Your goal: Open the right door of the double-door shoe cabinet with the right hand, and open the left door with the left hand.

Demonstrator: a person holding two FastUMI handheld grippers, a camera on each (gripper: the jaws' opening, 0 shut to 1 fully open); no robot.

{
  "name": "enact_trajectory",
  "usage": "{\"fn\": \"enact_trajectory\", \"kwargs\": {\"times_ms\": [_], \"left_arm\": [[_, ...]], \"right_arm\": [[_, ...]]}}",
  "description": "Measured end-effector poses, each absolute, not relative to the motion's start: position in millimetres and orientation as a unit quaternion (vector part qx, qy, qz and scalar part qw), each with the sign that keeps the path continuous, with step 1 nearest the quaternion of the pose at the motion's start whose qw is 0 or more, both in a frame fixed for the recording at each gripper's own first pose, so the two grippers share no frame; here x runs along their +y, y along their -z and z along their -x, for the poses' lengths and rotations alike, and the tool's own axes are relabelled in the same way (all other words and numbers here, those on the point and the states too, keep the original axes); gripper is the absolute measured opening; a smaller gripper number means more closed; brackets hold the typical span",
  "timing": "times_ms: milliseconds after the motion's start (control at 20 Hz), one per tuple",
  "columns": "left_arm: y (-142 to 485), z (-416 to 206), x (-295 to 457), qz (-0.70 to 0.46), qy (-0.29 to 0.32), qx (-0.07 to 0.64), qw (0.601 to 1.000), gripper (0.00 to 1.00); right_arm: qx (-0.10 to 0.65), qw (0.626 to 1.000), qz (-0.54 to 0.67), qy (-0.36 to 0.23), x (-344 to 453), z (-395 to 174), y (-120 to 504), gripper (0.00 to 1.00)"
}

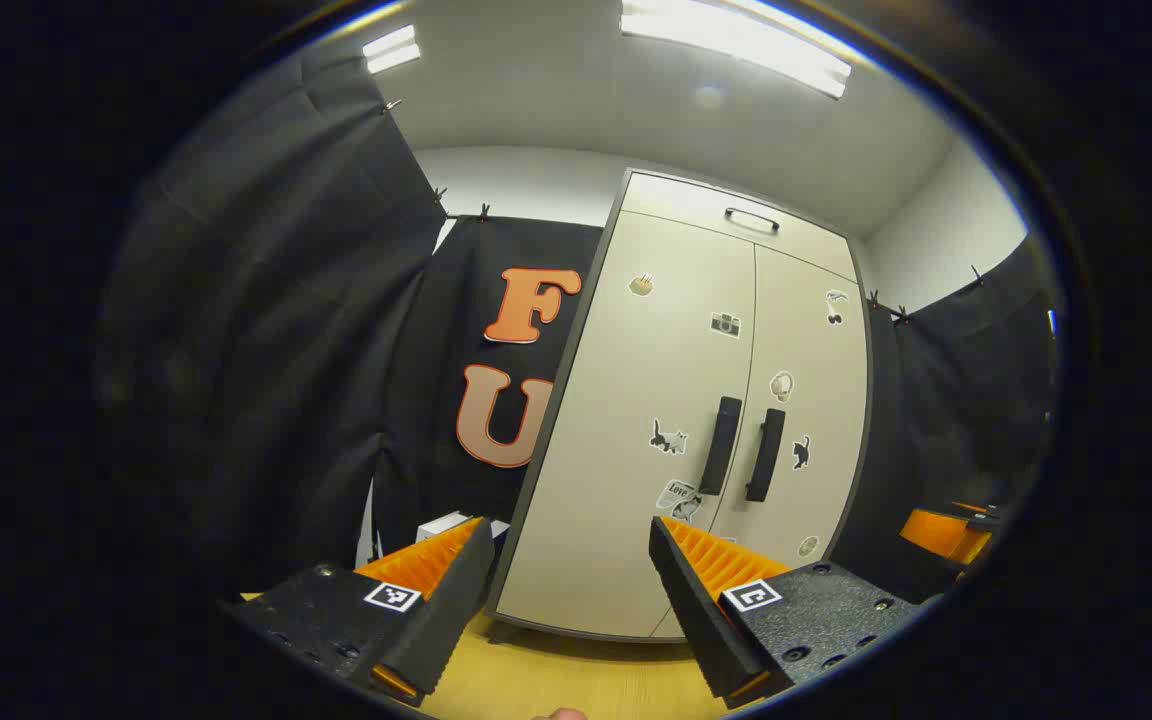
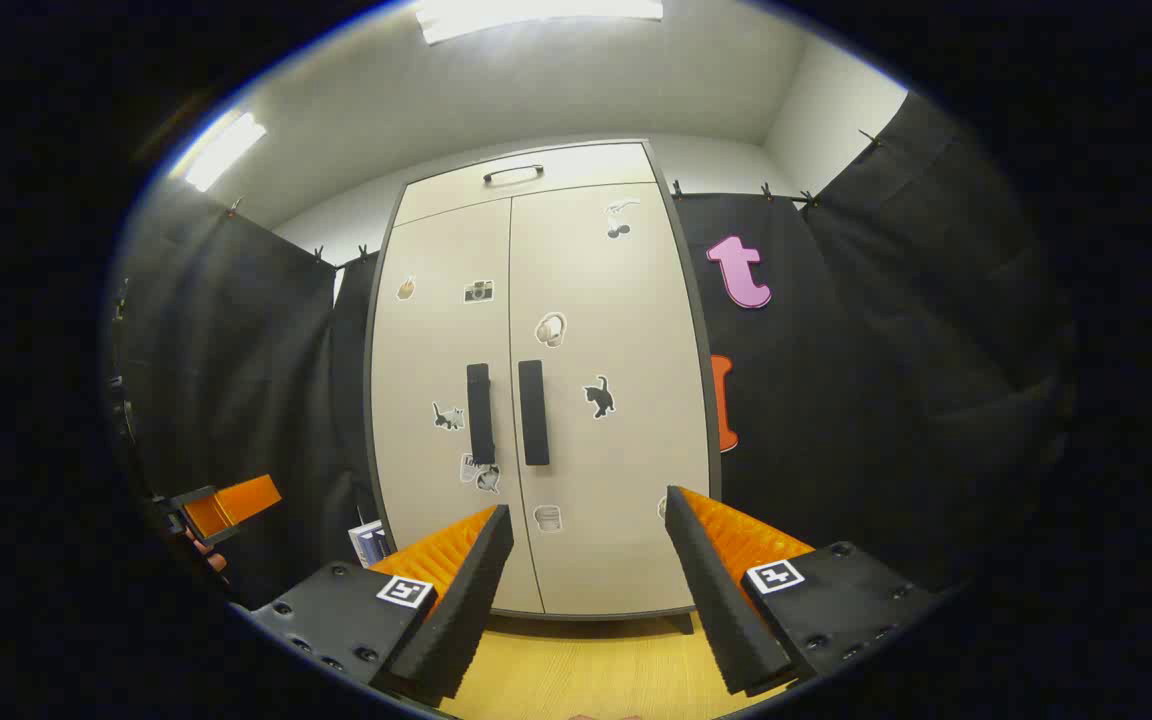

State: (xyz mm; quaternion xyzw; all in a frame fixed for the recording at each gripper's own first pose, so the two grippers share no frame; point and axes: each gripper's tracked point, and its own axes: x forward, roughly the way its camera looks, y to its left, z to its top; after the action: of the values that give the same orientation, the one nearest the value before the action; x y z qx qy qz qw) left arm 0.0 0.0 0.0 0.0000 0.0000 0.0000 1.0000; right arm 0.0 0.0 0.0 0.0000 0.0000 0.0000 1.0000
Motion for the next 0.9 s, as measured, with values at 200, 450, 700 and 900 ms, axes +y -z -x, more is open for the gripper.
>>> {"fn": "enact_trajectory", "kwargs": {"times_ms": [200,450,700,900], "left_arm": [[-3,-2,-5,-0.006,0.008,-0.003,1.000,0.92],[-9,-8,-13,-0.007,0.018,-0.019,1.000,0.94],[-10,-13,-16,-0.013,0.026,-0.017,0.999,0.94],[-9,-13,-18,-0.007,0.029,-0.017,0.999,0.94]], "right_arm": [[0.012,1.000,-0.014,-0.002,4,1,13,0.98],[0.010,1.000,-0.003,0.019,-9,7,14,0.98],[0.002,1.000,-0.004,0.030,-13,8,11,0.98],[0.001,1.000,-0.010,0.028,-9,6,14,0.98]]}}
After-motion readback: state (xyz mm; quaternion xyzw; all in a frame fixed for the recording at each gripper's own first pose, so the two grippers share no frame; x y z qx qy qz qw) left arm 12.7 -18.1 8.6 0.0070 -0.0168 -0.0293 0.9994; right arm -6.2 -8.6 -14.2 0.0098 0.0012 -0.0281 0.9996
